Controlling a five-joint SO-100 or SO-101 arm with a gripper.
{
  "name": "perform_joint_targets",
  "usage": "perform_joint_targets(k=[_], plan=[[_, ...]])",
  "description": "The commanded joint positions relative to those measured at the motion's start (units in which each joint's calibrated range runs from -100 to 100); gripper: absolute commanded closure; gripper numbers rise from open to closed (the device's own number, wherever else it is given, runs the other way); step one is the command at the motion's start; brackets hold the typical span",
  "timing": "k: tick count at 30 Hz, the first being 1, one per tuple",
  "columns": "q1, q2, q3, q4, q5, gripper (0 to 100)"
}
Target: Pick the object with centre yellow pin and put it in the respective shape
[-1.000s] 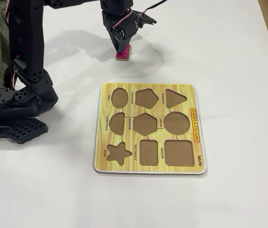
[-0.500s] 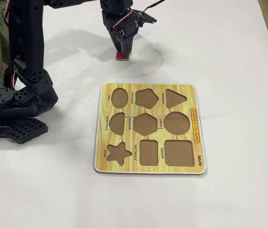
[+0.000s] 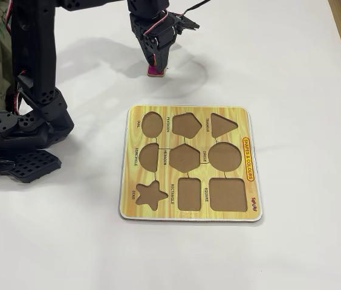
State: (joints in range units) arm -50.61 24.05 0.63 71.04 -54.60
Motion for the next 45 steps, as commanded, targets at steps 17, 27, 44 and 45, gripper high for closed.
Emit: perform_joint_targets(k=[17,27,44,45], plan=[[-0.2,-1.5,-2.2,-3.0,0.1,90],[-0.1,-1.5,-1.9,-3.0,-0.4,90],[-0.1,-1.2,-1.3,-2.4,-0.1,98],[-0.1,-1.2,-1.3,-2.4,-0.1,98]])
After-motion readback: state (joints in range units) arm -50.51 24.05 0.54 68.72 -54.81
